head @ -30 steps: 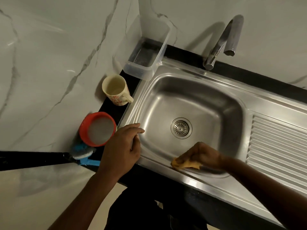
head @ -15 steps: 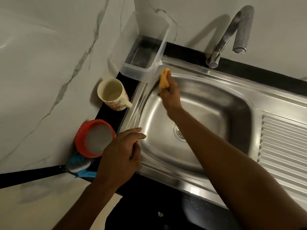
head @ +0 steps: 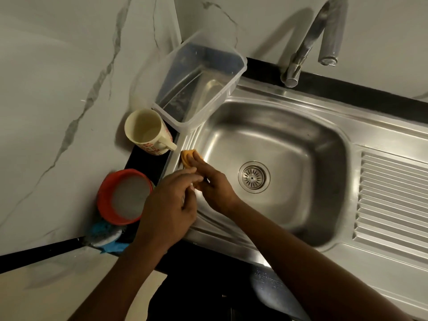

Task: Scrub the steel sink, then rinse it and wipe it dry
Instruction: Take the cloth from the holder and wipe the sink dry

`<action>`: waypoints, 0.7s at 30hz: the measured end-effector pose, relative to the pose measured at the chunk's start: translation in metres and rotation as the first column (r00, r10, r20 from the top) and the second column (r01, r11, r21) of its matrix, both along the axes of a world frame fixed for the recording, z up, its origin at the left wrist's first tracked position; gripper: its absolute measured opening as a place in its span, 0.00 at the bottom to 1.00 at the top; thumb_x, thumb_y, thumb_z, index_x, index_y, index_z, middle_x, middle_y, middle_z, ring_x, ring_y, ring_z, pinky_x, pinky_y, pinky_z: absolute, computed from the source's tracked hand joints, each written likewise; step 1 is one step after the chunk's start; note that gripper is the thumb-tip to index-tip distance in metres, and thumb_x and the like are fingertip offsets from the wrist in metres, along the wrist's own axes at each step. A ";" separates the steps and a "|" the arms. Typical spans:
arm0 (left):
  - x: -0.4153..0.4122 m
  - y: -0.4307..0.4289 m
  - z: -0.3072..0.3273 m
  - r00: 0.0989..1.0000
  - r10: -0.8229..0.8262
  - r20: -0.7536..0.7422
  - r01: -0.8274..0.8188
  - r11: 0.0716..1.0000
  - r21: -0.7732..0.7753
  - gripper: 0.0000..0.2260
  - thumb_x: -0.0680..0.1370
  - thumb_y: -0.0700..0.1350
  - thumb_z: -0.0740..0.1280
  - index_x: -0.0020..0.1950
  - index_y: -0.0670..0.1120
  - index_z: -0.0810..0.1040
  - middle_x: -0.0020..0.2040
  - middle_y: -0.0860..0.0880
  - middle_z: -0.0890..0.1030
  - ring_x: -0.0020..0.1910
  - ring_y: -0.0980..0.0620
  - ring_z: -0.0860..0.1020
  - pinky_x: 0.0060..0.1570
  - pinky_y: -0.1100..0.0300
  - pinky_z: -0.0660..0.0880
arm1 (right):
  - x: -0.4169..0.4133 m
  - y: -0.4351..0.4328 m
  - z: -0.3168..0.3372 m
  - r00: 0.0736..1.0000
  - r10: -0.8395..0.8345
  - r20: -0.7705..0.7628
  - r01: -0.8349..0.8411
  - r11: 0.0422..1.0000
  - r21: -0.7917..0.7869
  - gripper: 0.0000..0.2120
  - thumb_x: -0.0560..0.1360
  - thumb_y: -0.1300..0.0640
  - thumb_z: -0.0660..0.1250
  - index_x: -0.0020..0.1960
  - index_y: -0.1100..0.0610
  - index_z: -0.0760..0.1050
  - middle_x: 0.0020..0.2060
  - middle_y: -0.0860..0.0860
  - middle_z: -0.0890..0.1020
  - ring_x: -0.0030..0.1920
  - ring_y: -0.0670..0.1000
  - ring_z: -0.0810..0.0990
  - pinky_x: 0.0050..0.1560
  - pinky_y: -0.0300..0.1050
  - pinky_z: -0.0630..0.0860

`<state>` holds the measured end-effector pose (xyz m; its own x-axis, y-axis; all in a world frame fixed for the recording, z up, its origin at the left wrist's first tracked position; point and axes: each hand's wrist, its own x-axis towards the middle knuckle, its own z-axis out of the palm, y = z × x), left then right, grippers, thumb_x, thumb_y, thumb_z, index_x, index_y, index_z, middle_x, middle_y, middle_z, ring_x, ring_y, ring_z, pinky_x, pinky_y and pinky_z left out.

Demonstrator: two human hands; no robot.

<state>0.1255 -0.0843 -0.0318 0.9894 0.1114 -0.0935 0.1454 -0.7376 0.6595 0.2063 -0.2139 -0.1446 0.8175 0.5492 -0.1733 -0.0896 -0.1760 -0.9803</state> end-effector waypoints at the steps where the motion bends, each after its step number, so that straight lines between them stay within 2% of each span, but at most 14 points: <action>1: 0.004 0.001 0.001 1.000 0.003 0.007 -0.003 1.000 0.005 0.15 0.83 0.44 0.64 0.68 0.49 0.82 0.71 0.52 0.80 0.70 0.56 0.77 0.67 0.62 0.74 | 0.000 -0.002 0.003 1.000 -0.004 -0.028 0.003 1.000 -0.018 0.30 0.81 0.72 0.62 0.79 0.51 0.67 0.79 0.47 0.68 0.77 0.51 0.69 0.71 0.51 0.76; 2: 0.008 0.001 0.002 1.000 0.008 0.017 -0.008 1.000 0.006 0.15 0.83 0.43 0.65 0.68 0.48 0.82 0.71 0.52 0.80 0.70 0.56 0.77 0.68 0.61 0.74 | -0.003 -0.005 0.006 0.998 0.010 -0.062 -0.012 0.999 -0.042 0.29 0.80 0.73 0.62 0.78 0.52 0.70 0.73 0.48 0.75 0.69 0.53 0.78 0.64 0.56 0.80; 3: 0.011 0.001 0.004 0.999 0.013 0.033 -0.013 1.000 0.008 0.14 0.83 0.42 0.66 0.67 0.48 0.83 0.71 0.52 0.80 0.70 0.55 0.77 0.68 0.59 0.75 | -0.007 -0.011 0.007 0.996 0.038 -0.080 -0.044 0.997 -0.068 0.28 0.80 0.73 0.61 0.76 0.54 0.73 0.64 0.47 0.82 0.58 0.52 0.83 0.59 0.56 0.82; 4: 0.016 0.001 0.006 0.998 0.017 0.054 -0.018 1.000 0.017 0.13 0.83 0.41 0.67 0.66 0.47 0.83 0.69 0.52 0.81 0.69 0.55 0.78 0.67 0.58 0.76 | -0.014 -0.019 0.008 0.992 0.089 -0.091 -0.097 0.991 -0.090 0.26 0.79 0.72 0.61 0.73 0.56 0.75 0.55 0.43 0.85 0.50 0.47 0.84 0.57 0.53 0.82; 5: 0.021 0.001 0.008 0.997 0.018 0.081 -0.021 0.999 0.034 0.12 0.82 0.41 0.69 0.65 0.47 0.83 0.68 0.51 0.82 0.67 0.54 0.79 0.67 0.56 0.77 | -0.022 -0.026 0.011 0.983 0.147 -0.109 -0.158 0.982 -0.098 0.24 0.79 0.71 0.62 0.72 0.56 0.77 0.52 0.38 0.85 0.50 0.40 0.82 0.59 0.47 0.80; 6: 0.028 0.001 0.011 0.994 0.013 0.112 -0.019 0.998 0.055 0.12 0.81 0.41 0.70 0.64 0.47 0.83 0.66 0.51 0.83 0.66 0.53 0.79 0.66 0.55 0.78 | -0.028 -0.032 0.014 0.972 0.190 -0.140 -0.204 0.974 -0.096 0.24 0.79 0.71 0.62 0.71 0.56 0.78 0.56 0.36 0.84 0.56 0.37 0.82 0.65 0.44 0.77; 8: 0.044 0.002 0.015 0.983 -0.013 0.184 -0.007 0.994 0.106 0.11 0.80 0.40 0.71 0.62 0.46 0.84 0.61 0.50 0.83 0.61 0.51 0.81 0.62 0.55 0.78 | -0.031 -0.042 0.017 0.951 0.232 -0.202 -0.252 0.964 -0.080 0.24 0.78 0.72 0.62 0.71 0.58 0.78 0.66 0.44 0.82 0.68 0.41 0.78 0.76 0.46 0.70; 10: 0.062 0.004 0.019 0.967 -0.055 0.250 0.014 0.987 0.162 0.10 0.80 0.39 0.71 0.61 0.44 0.84 0.58 0.47 0.83 0.58 0.48 0.81 0.58 0.54 0.79 | -0.023 -0.048 0.019 0.925 0.291 -0.246 -0.313 0.948 -0.058 0.26 0.74 0.72 0.61 0.70 0.61 0.78 0.68 0.50 0.80 0.70 0.43 0.76 0.77 0.46 0.68; 12: 0.078 0.007 0.024 0.951 -0.077 0.298 0.011 0.976 0.216 0.10 0.80 0.39 0.72 0.61 0.42 0.84 0.58 0.45 0.83 0.56 0.45 0.82 0.57 0.52 0.80 | -0.011 -0.056 0.022 0.879 0.328 -0.346 -0.343 0.939 0.021 0.28 0.69 0.75 0.60 0.66 0.60 0.81 0.63 0.51 0.83 0.64 0.44 0.81 0.70 0.47 0.72; 14: 0.092 0.013 0.029 0.937 -0.074 0.340 -0.023 0.962 0.274 0.11 0.79 0.39 0.73 0.61 0.41 0.84 0.58 0.43 0.82 0.56 0.44 0.81 0.55 0.51 0.81 | 0.000 -0.066 0.028 0.846 0.255 -0.469 -0.257 0.964 0.060 0.28 0.67 0.73 0.61 0.62 0.56 0.84 0.56 0.54 0.87 0.56 0.52 0.84 0.60 0.53 0.75; 16: 0.106 0.020 0.034 0.928 -0.089 0.361 -0.052 0.930 0.365 0.13 0.78 0.41 0.75 0.62 0.41 0.83 0.58 0.42 0.82 0.57 0.42 0.81 0.53 0.49 0.82 | 0.008 -0.074 0.031 0.823 0.141 -0.551 -0.097 0.989 0.108 0.27 0.69 0.71 0.62 0.63 0.56 0.85 0.55 0.63 0.86 0.52 0.62 0.82 0.55 0.57 0.77; 18: 0.119 0.026 0.037 0.941 -0.117 0.316 -0.047 0.883 0.466 0.16 0.78 0.46 0.76 0.63 0.42 0.83 0.59 0.42 0.84 0.59 0.40 0.81 0.54 0.45 0.82 | 0.014 -0.077 0.034 0.811 0.050 -0.582 0.041 0.989 0.142 0.27 0.74 0.73 0.61 0.68 0.55 0.82 0.59 0.62 0.84 0.56 0.63 0.83 0.55 0.59 0.80; 21: 0.134 0.030 0.038 0.976 -0.100 0.194 -0.023 0.837 0.547 0.18 0.79 0.55 0.73 0.62 0.44 0.84 0.55 0.45 0.86 0.55 0.42 0.83 0.55 0.45 0.81 | 0.022 -0.079 0.034 0.809 -0.032 -0.587 0.161 0.972 0.169 0.30 0.78 0.73 0.57 0.72 0.51 0.78 0.67 0.55 0.81 0.66 0.62 0.80 0.62 0.67 0.79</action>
